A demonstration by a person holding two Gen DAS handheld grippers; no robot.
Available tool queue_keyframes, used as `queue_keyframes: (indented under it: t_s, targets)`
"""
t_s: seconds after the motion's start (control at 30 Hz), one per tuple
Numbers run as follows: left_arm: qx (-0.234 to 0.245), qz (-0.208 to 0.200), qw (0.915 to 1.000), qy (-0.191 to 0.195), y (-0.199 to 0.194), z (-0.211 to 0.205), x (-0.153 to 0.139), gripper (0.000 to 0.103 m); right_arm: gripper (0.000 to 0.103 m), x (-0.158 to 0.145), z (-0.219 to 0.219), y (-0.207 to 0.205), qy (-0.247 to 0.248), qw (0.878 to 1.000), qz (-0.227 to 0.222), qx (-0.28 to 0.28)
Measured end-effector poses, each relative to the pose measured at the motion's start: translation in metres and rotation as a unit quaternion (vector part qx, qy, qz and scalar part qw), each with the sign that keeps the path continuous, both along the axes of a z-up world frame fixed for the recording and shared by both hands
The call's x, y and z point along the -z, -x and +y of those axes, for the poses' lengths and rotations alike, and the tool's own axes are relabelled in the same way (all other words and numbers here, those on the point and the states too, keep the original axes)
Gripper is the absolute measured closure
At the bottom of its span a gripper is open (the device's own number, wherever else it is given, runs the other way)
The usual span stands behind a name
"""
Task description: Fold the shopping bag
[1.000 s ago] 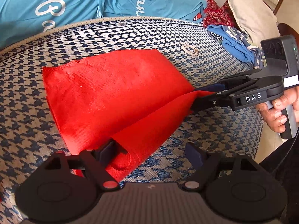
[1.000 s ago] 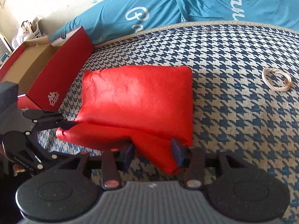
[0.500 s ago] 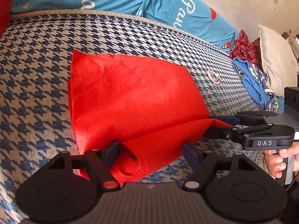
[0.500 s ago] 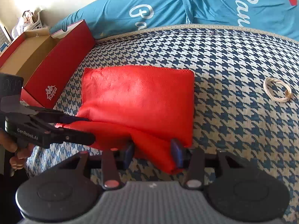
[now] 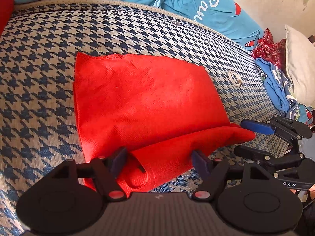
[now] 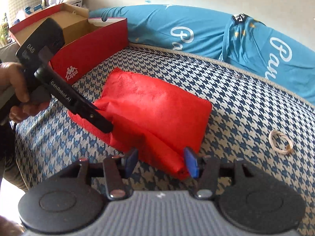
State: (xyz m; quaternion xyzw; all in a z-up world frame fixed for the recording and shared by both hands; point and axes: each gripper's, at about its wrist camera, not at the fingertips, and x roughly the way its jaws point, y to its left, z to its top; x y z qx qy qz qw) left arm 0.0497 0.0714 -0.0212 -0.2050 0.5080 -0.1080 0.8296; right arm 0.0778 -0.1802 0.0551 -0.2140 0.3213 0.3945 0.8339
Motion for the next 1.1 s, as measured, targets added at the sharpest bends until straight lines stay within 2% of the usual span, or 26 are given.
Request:
queue_keyframes:
  t_s: [0.17,0.27,0.37,0.57,0.87,1.1]
  targets:
    - [0.005,0.022,0.9997,0.005,-0.007,0.001,-0.001,0.031,0.053,-0.001,0.009,0.015,0.004,0.997,-0.058,-0.044]
    - [0.007,0.032,0.9994,0.009,-0.011,0.001,0.0,0.03,0.055,0.008,0.023,0.013,0.023,0.996,-0.071,-0.038]
    - [0.007,0.038,0.9992,0.014,-0.013,0.003,0.0,0.03,0.061,0.013,0.03,0.005,0.029,0.997,-0.065,-0.017]
    - [0.005,0.041,0.9988,0.023,-0.015,0.006,-0.001,0.03,0.064,0.019,0.034,-0.009,0.024,0.998,-0.047,0.021]
    - [0.03,-0.008,0.9995,-0.006,-0.001,0.002,-0.005,0.031,0.065,0.025,0.037,-0.024,0.017,0.998,-0.018,0.055]
    - [0.071,-0.051,0.9947,-0.053,0.01,-0.002,-0.012,0.031,0.064,0.028,0.039,-0.036,0.013,0.998,0.003,0.062]
